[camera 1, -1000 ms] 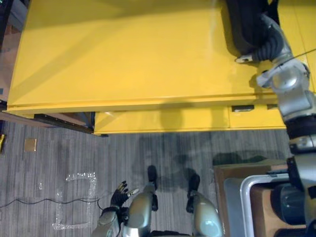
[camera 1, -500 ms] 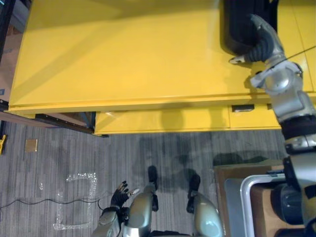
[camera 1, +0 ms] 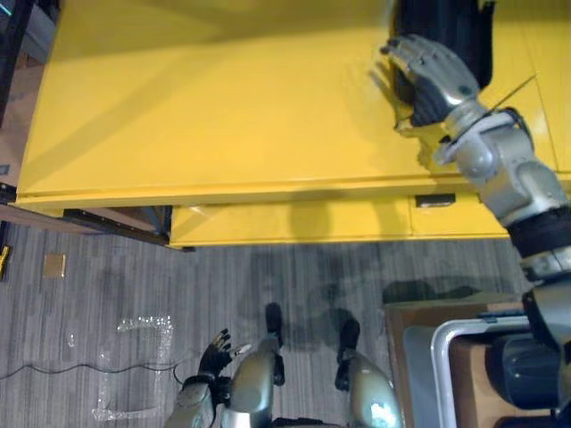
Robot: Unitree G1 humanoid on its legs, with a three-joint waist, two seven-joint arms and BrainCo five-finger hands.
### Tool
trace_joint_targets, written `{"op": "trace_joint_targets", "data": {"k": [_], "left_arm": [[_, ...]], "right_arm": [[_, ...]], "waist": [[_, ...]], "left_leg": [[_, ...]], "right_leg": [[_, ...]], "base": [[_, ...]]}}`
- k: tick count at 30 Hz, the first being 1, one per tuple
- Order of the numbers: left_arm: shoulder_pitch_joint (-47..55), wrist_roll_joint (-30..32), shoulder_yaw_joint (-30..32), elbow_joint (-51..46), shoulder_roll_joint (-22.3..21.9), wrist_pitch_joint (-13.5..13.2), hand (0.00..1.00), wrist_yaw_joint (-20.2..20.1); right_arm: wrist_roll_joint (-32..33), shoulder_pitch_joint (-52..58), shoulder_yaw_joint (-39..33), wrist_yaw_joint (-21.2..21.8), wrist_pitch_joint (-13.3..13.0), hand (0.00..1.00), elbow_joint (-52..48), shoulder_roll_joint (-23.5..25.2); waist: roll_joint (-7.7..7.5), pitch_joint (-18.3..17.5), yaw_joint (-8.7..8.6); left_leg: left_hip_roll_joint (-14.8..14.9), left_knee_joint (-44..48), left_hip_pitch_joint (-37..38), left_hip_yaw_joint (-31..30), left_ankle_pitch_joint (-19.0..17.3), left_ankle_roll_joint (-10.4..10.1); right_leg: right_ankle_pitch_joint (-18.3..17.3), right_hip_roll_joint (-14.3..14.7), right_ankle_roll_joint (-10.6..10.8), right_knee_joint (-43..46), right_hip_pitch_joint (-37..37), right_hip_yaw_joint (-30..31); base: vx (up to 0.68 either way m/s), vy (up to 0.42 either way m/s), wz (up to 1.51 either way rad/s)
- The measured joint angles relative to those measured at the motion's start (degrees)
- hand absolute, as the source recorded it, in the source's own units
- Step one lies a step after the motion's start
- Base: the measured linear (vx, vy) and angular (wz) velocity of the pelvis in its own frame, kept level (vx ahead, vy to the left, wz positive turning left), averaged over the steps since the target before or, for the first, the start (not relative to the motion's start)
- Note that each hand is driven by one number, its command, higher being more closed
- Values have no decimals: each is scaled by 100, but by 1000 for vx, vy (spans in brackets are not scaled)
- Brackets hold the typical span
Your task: Walk over and take plastic housings, then place them on the shelf
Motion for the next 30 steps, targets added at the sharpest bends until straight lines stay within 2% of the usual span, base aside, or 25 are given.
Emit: {"op": "trace_joint_targets", "data": {"k": [3, 6, 8, 10, 13, 16, 18, 22, 23, 24, 27, 30], "left_arm": [[0, 16, 45, 83, 4, -11, 0, -1], [1, 14, 133, 164, 6, -46, 0, 8], [1, 9, 133, 167, -1, -86, 0, 10], [0, 6, 133, 207, 0, -96, 0, 14], [0, -13, 125, 345, -3, -128, 0, 58], [2, -4, 106, 542, -5, -159, 0, 65], [-1, -1, 98, 606, -14, -238, 0, 65], [-2, 15, 96, 658, -20, -331, 0, 66], [-5, 15, 87, 683, -20, -379, 0, 66], [-29, 16, 63, 720, -20, -380, 0, 66], [-38, 15, 28, 722, -19, -365, 0, 92], [-50, 11, -36, 707, -22, -332, 0, 179]], "right_arm": [[-67, 148, 26, -62, 28, 0, 0, -32], [-44, 467, -14, -641, 162, 0, -5, -31], [-91, 679, -410, -1201, 181, 0, -273, -10], [-97, 817, -996, -1653, 207, 0, -849, 94], [98, 1003, -1368, -1865, 108, 0, -1734, 305], [821, 1453, -1318, -1619, 91, 0, -2361, 775], [1398, 1572, -1240, -1393, 137, 0, -2475, 1109], [2081, 1579, -1072, -1125, 289, 0, -2458, 1601], [2446, 1578, -1068, -988, 295, 0, -2458, 1794], [3052, 1579, -1068, -738, 358, 0, -2458, 2040], [3978, 1580, -1072, -396, 595, 0, -2429, 2416], [4598, 1579, -1071, -144, 933, 0, -2254, 2814]], "waist": [[-78, -93, 26], [-185, -203, 73], [-201, -213, 90], [-201, -214, 34], [-210, -255, -76], [-245, -492, -79], [-247, -495, -79], [-248, -494, -74], [-247, -494, -74], [-247, -494, -76], [-245, -493, -80], [-241, -491, -81]], "left_leg": [[2, -13, 19, 13, 0, 0], [4, -34, 38, 51, 0, 0], [2, -46, 56, 122, 0, 0], [1, -48, 57, 147, 1, 1], [13, -50, 121, 146, 1, 1], [39, -54, 129, 147, -4, -6], [44, -54, 182, 144, -1, -10], [42, -55, 196, 129, 11, -23], [42, -55, 196, 125, 14, -25], [42, -55, 196, 122, 19, -25], [42, -55, 195, 116, 23, -27], [39, -54, 195, 111, 29, -28]], "right_leg": [[40, 10, -1, -77, 39, 3], [67, 20, -2, -118, 45, 41], [127, 24, 7, -180, 46, 112], [183, 31, 8, -257, 60, 136], [187, 49, 8, -292, 142, 136], [195, 81, 1, -343, 168, 135], [196, 84, 0, -344, 220, 132], [209, 81, -1, -344, 241, 125], [211, 81, 0, -342, 242, 123], [212, 81, 1, -339, 241, 121], [212, 79, 1, -332, 241, 116], [211, 77, 0, -325, 241, 110]], "base": [[0, 0, 0], [19, 11, -8], [0, 20, -16], [-8, 26, -10], [-1, 6, -1], [10, -4, 0], [0, 0, 0], [0, 0, 0], [0, 0, 0], [0, 0, 0], [0, 0, 0], [0, 0, 0]]}}
